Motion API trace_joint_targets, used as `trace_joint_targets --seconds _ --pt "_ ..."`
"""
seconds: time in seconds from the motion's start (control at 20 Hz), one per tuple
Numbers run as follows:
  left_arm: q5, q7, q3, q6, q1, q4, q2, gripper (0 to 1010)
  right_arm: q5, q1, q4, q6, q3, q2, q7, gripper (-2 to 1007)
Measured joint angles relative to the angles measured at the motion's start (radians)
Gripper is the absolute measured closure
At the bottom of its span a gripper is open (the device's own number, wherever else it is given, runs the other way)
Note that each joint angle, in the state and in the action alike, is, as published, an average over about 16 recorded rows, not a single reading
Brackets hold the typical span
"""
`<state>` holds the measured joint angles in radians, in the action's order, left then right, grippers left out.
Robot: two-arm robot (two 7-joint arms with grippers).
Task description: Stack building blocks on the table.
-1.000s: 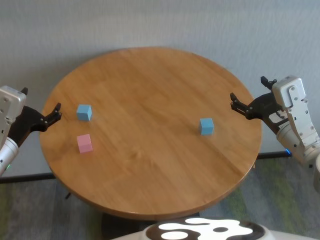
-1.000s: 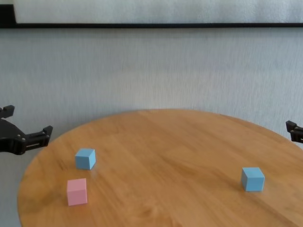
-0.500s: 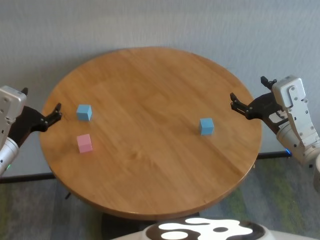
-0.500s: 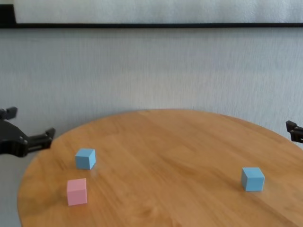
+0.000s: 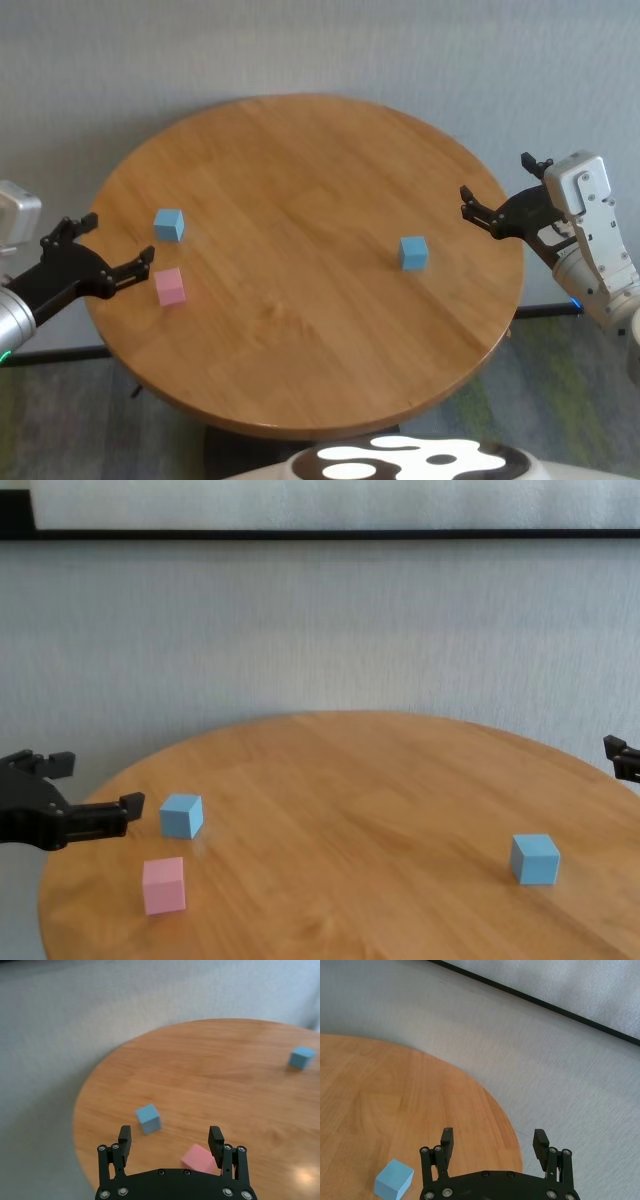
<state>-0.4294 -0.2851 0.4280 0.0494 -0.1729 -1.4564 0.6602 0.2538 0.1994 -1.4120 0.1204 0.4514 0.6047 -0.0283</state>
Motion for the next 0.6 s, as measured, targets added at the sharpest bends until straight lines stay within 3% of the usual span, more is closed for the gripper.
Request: trace_joint_targets --seconds 0.15,0.3,0.6 --pt "-0.040 -0.090 0.003 -0.019 -0.006 0.001 0.013 10 0.000 0.000 0.000 0.000 0.000 0.000 0.000 0" --pt "-0.056 -0.165 0.014 -0.027 -0.020 0.015 0.021 10 0.000 0.000 0.000 0.000 0.000 0.000 0.000 0" --pt "-0.029 -0.266 0.048 -0.011 -0.061 0.075 0.019 10 0.000 0.000 0.000 0.000 0.000 0.000 0.000 0"
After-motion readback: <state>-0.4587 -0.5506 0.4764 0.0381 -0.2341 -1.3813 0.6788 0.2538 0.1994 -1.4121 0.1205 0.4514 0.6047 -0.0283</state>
